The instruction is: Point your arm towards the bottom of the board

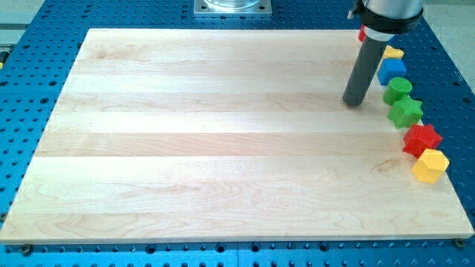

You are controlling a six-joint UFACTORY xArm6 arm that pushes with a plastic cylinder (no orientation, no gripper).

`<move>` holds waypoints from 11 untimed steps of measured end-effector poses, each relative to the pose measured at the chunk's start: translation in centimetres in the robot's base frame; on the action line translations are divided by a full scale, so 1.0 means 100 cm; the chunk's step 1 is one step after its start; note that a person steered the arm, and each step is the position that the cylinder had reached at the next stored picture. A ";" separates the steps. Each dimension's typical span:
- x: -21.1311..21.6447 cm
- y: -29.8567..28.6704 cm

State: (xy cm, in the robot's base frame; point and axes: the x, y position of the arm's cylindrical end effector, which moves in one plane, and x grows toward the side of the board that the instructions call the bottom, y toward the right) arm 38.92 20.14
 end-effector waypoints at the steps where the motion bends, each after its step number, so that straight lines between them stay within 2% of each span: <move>1: 0.000 0.000; 4: 0.005 -0.005; 5: 0.017 -0.038; 7: 0.080 -0.085; 8: 0.101 -0.085; 10: 0.116 -0.085; 11: 0.158 -0.085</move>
